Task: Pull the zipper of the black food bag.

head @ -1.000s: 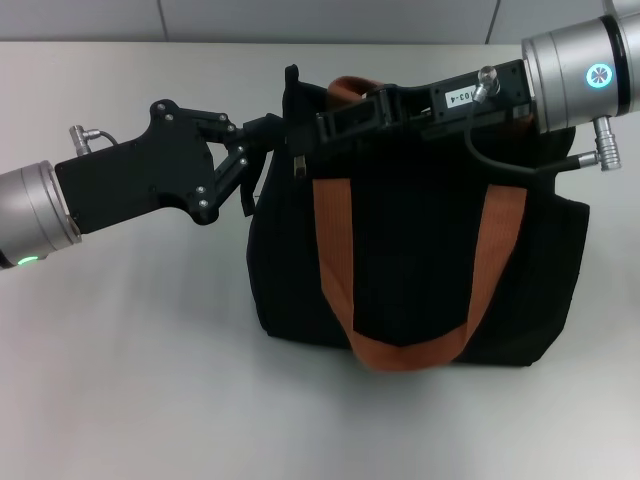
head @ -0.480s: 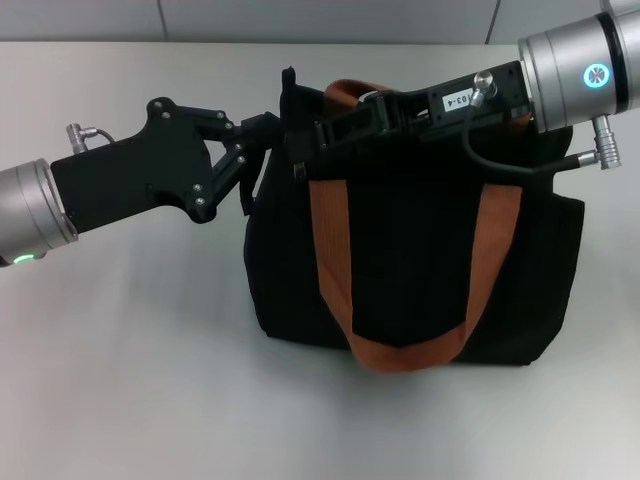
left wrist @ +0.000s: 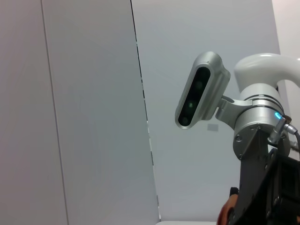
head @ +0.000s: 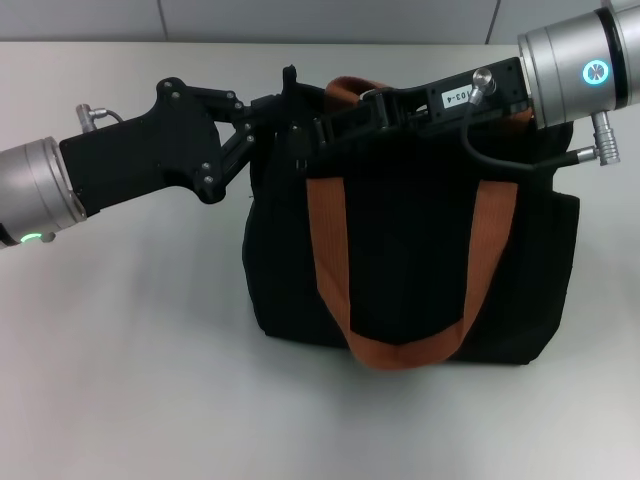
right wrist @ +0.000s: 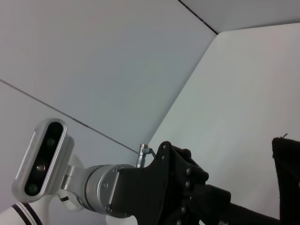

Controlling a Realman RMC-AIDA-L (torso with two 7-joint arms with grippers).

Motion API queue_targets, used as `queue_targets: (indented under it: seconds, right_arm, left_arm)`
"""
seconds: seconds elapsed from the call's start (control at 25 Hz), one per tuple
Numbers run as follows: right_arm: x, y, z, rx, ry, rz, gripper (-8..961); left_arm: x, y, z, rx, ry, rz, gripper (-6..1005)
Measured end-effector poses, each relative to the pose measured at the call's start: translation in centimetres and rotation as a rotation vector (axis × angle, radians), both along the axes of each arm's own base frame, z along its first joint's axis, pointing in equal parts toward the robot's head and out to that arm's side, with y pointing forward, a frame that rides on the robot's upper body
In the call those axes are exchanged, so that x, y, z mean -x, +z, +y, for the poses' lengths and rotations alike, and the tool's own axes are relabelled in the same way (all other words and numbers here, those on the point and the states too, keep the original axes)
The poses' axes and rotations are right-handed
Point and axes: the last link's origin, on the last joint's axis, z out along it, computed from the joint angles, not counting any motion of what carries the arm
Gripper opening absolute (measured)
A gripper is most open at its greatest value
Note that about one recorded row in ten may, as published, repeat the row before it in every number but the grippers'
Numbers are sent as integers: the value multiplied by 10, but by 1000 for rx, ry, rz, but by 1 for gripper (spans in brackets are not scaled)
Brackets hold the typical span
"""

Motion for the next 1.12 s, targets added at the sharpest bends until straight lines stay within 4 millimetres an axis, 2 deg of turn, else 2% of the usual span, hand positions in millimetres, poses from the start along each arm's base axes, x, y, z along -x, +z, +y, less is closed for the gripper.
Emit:
queue_targets:
  seconds: [0.36, 0.68, 0.92, 1.12]
  right_arm:
    - [1, -1, 1, -9, 16, -1, 464]
    - [0, -1, 0, -12, 17, 1, 461]
    - [2, -1, 1, -14, 22, 2, 459]
    - [2, 0, 1, -20, 32, 4, 457]
  left_arm:
    - [-12, -7, 6, 39, -18, -4, 30]
    - [-2, -2, 3, 19, 14, -3, 30]
    - [-5, -3, 4, 24, 10, -7, 30]
    - [-21, -8, 13, 51, -24, -6, 30]
